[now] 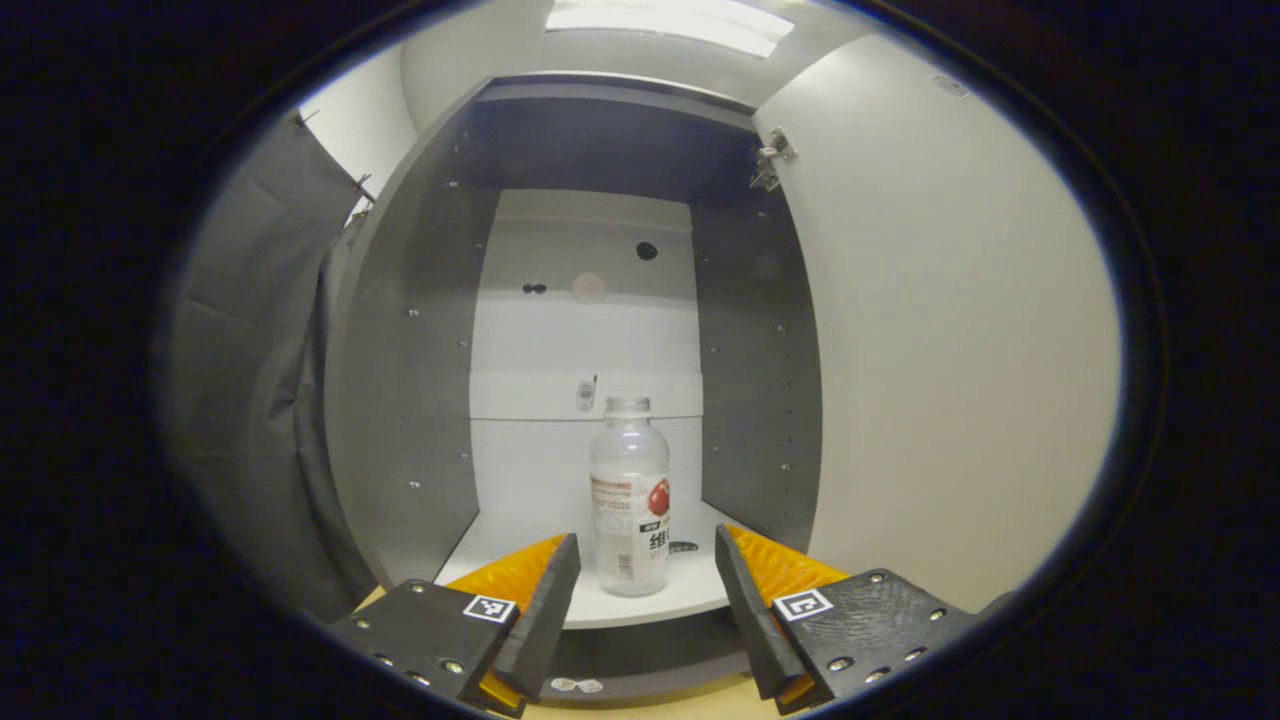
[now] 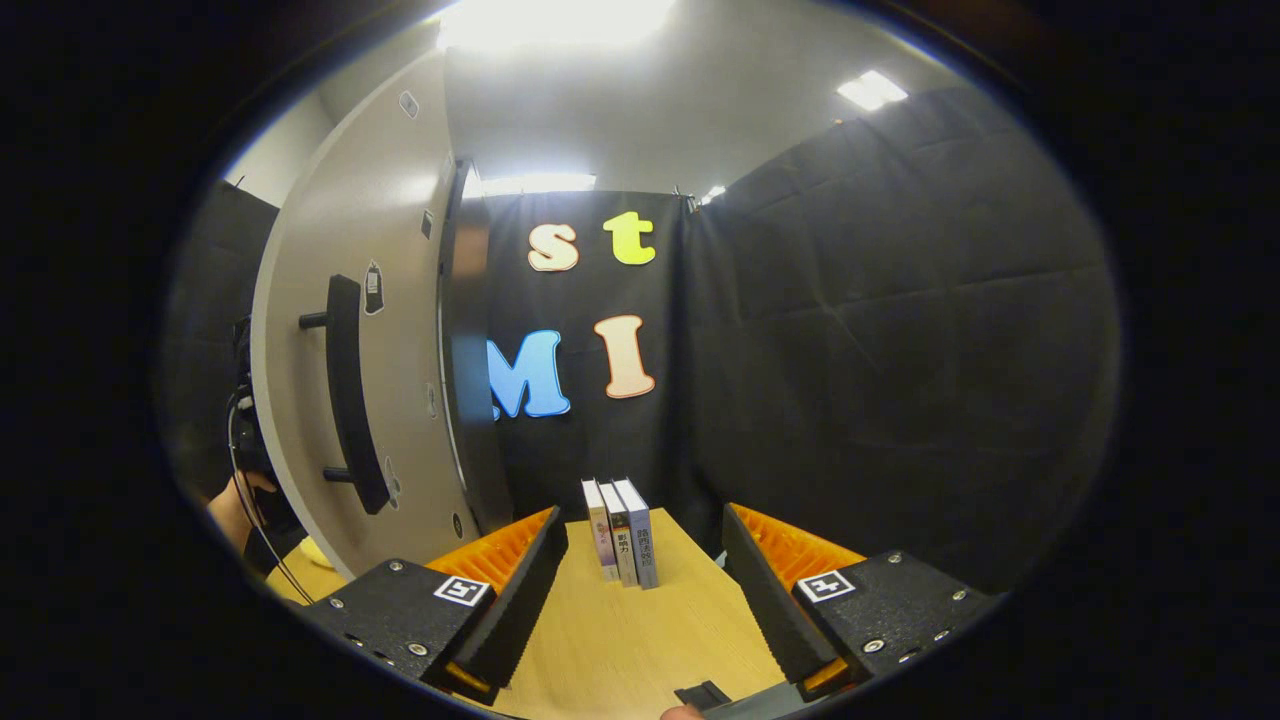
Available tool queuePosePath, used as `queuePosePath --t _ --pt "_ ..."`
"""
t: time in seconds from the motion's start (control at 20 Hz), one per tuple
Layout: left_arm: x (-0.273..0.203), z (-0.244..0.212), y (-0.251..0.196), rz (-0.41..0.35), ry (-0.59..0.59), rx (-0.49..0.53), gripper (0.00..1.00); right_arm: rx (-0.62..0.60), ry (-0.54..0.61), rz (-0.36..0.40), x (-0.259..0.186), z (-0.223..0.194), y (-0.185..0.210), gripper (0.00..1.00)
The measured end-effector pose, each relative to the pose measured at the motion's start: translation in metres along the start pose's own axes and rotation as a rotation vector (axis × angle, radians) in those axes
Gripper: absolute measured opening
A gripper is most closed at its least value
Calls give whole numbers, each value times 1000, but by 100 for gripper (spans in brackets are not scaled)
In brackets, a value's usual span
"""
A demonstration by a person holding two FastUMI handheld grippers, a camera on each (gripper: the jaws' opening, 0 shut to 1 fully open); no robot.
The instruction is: Open the cabinet door with the right hand, grasp the bottle in the cabinet with the left hand and place it on the coaster, then close the cabinet door with the right hand.
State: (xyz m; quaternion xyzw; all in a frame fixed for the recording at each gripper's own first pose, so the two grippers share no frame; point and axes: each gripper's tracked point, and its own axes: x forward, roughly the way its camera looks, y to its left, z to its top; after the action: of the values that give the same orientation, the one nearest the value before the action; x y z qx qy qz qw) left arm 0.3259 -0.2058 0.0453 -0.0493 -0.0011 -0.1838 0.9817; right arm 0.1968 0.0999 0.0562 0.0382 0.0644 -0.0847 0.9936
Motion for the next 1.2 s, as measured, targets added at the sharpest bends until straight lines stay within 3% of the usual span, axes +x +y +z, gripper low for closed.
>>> queuePosePath --t 0.2,0.25,0.4,0.45,0.55,0.75,0.85,0.95,1.0,1.2 --pt "32 -11 3 -16 8 10 78 7 23 -48 -1 -9 -1 95" --pt "39 -13 4 -19 10 8 74 7 26 -57 -2 -11 -1 95" --pt "57 -21 6 -23 16 -2 82 -3 30 -85 -3 -10 -3 96" --pt "63 -24 6 -26 21 -4 78 -6 33 -93 -4 -11 -4 95" --pt "76 -29 8 -28 31 -1 82 -6 38 -102 -5 -11 -1 96" --pt "94 -33 12 -16 46 3 78 -14 52 -105 -4 -16 4 95" --pt "95 -31 11 -19 42 2 82 -21 52 -101 -4 -17 6 95" --pt "89 -29 8 -23 47 -16 71 -15 42 -82 -2 -16 9 96" --pt "85 -27 8 -25 49 -28 75 -10 43 -63 -2 -16 11 95" --pt "45 -2 10 17 10 -38 71 -7 44 4 -6 -13 5 96"
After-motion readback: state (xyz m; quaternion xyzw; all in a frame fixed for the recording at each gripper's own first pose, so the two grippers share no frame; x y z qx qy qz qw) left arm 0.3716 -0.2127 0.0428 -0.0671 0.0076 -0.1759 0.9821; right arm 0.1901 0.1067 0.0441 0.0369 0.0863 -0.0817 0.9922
